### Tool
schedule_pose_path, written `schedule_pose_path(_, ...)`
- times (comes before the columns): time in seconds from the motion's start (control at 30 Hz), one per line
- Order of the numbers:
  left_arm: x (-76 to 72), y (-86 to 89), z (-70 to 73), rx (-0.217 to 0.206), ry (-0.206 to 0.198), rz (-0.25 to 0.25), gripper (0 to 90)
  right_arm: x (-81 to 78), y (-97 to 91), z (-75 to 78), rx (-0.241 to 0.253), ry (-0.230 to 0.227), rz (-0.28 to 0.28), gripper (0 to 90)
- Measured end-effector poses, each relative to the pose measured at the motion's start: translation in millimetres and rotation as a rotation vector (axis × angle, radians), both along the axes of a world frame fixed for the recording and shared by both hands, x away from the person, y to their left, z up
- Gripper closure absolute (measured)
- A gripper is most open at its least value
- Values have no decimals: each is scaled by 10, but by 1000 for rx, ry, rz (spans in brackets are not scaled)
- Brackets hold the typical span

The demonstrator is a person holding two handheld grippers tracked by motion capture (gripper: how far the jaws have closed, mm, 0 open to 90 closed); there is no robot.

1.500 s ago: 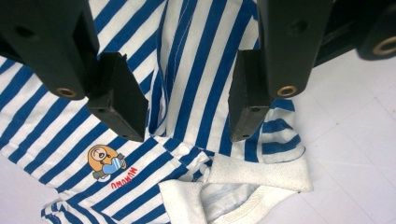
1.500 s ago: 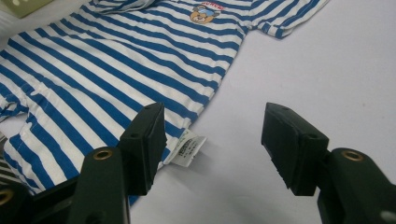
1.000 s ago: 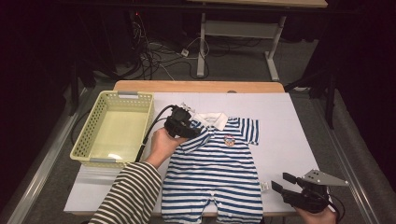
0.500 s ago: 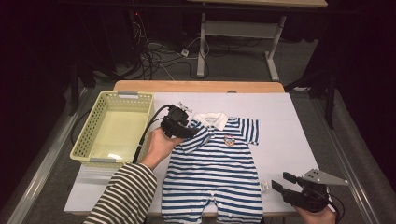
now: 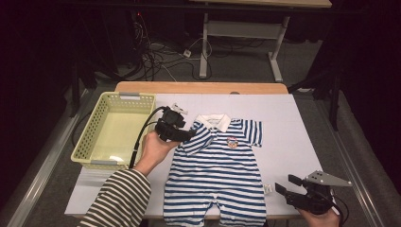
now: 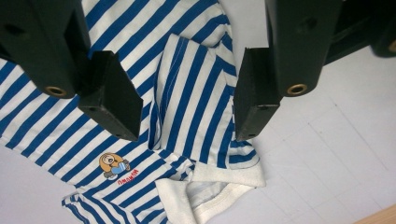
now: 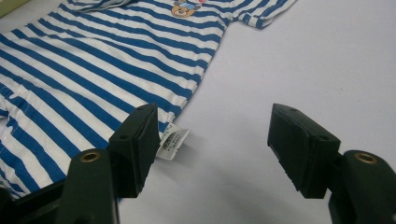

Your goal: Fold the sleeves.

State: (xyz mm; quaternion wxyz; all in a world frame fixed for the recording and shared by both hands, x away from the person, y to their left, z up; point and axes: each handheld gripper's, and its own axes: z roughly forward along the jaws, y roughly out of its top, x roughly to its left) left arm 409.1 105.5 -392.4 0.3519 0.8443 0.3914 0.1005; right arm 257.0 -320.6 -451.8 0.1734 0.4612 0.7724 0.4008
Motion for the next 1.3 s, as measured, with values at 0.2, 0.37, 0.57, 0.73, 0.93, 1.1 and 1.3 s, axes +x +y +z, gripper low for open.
schedule_pose_path(0.2,-61,59,18,-4,-4,-8,405,-6,8,-5,-13,3,-24,316)
schedule_pose_path(0.37,-118,93,26,-11,-8,-17,399,-15,26,-10,-28,-2,-37,318)
schedule_pose_path(0.57,-201,161,14,-17,-19,-21,390,-24,29,-7,-29,-9,-46,324)
schedule_pose_path(0.73,-255,227,18,-33,-24,-14,390,-23,27,-6,-26,-9,-52,326)
schedule_pose_path(0.93,-333,313,22,-49,-34,-4,390,-24,23,-4,-23,-9,-56,330)
schedule_pose_path(1.1,-379,370,21,-53,-39,0,390,-26,30,-6,-27,-7,-60,336)
schedule_pose_path(1.3,-416,440,-11,-54,-37,11,389,-27,28,-6,-33,-11,-63,343)
